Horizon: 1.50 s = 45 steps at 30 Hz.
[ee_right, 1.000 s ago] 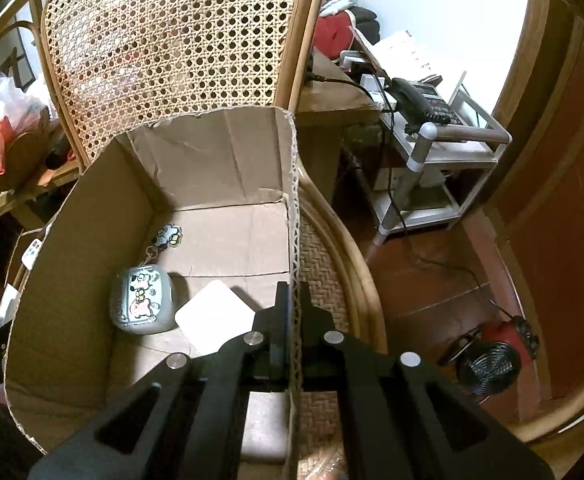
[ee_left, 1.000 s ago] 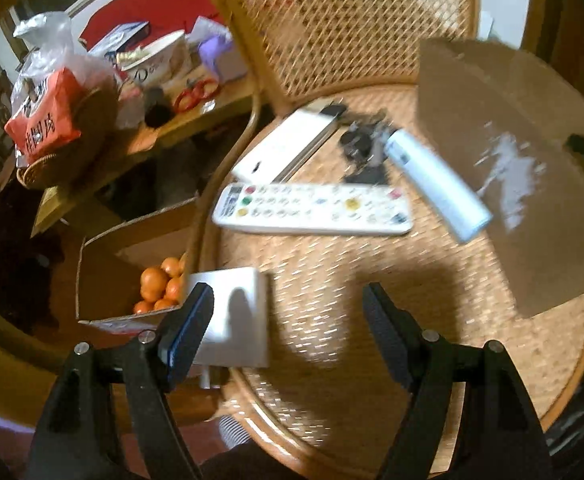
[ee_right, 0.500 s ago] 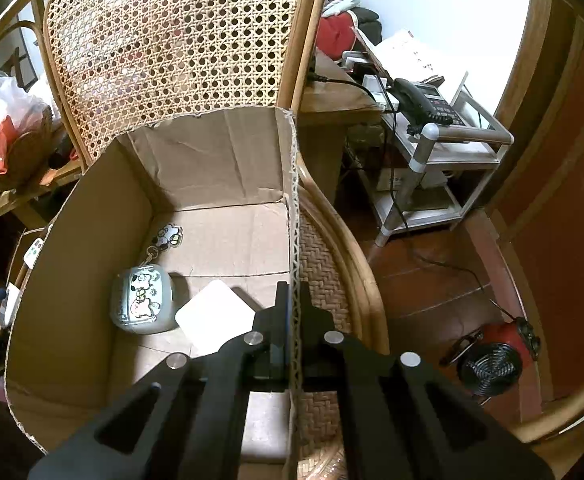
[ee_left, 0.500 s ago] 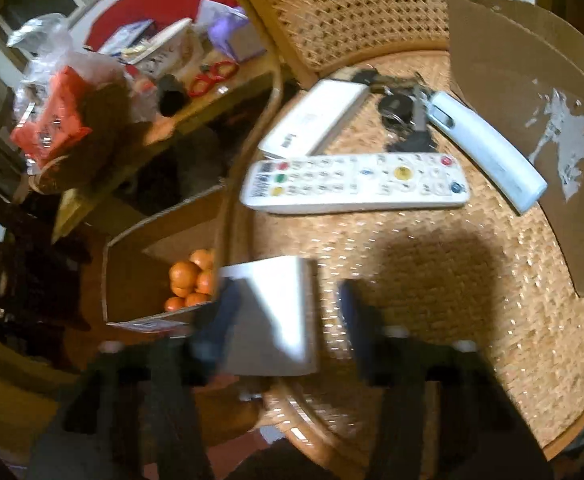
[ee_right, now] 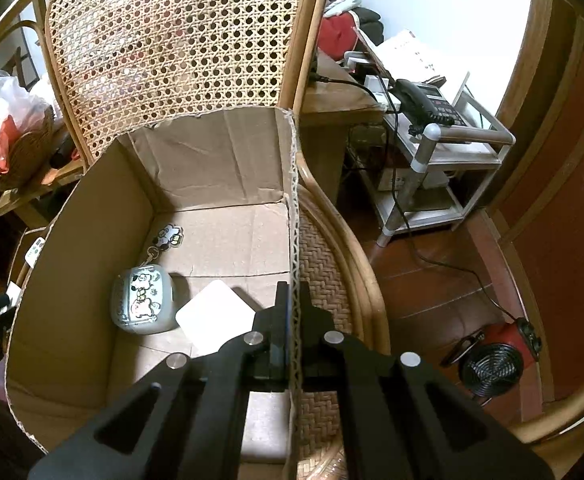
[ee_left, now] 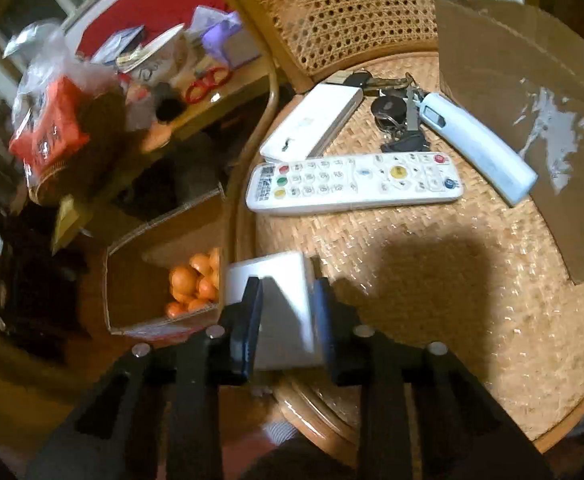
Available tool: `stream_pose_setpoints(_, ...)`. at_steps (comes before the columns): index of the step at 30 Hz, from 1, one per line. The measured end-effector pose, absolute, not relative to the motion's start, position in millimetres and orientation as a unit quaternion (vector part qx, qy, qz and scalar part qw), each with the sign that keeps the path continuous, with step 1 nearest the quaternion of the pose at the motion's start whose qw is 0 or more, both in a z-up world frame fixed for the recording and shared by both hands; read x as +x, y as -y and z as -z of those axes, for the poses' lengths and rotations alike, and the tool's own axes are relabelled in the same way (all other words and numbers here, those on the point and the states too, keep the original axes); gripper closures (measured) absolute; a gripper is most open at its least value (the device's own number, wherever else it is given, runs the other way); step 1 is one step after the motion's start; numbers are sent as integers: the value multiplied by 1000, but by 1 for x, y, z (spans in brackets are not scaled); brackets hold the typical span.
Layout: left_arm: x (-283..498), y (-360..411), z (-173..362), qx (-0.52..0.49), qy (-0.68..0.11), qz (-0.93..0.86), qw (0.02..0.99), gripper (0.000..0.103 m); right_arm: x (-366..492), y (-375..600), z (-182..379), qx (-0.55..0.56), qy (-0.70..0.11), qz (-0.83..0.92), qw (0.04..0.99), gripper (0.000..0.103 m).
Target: Organize rigid objects
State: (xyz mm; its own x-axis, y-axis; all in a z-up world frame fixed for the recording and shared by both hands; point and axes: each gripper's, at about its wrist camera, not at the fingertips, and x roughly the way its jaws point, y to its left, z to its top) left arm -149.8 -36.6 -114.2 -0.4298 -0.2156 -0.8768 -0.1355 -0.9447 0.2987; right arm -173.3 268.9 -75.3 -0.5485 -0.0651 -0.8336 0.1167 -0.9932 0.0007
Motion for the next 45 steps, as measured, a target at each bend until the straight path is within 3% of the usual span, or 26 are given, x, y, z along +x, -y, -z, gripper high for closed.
stream_pose_setpoints(4, -173, 41, 129, 568, 216, 792, 52, 25, -175, -268, 76, 473, -23, 879, 55, 99)
stream_pose_setpoints(6, -178, 45, 132, 579, 205, 788, 40, 24, -175, -269, 76, 473, -21, 879, 56, 99)
stream_pose_setpoints(8, -178, 48, 134, 584, 197, 786, 34, 29, -172, -268, 75, 473, -21, 879, 57, 99)
stream_pose_setpoints(10, -176, 50, 133, 587, 177, 789, 21, 50, -172, -267, 75, 473, -19, 879, 58, 99)
stream_pose_setpoints(20, -163, 27, 117, 555, 128, 822, -17, 51, -173, -268, 75, 473, -19, 879, 57, 99)
stream_pose_setpoints(28, -161, -9, 68, 491, 77, 866, -59, 53, -174, -269, 75, 474, -20, 878, 58, 99)
stream_pose_setpoints(29, -160, -14, 61, 482, 71, 871, -65, 58, -174, -269, 75, 475, -19, 878, 58, 99)
stream_pose_setpoints(30, -160, -18, 53, 473, 66, 876, -73, 94, -174, -269, 75, 475, -20, 878, 58, 99)
stream_pose_setpoints(31, -158, -24, 43, 458, 64, 884, -67, 102, -174, -269, 75, 475, -20, 878, 58, 99)
stream_pose_setpoints(38, -157, -55, -6, 418, 68, 900, -101, 102, -173, -269, 75, 475, -21, 878, 59, 99)
stream_pose_setpoints(45, -169, -51, 21, 451, 78, 884, -99, 98, -172, -270, 75, 475, -22, 878, 60, 99)
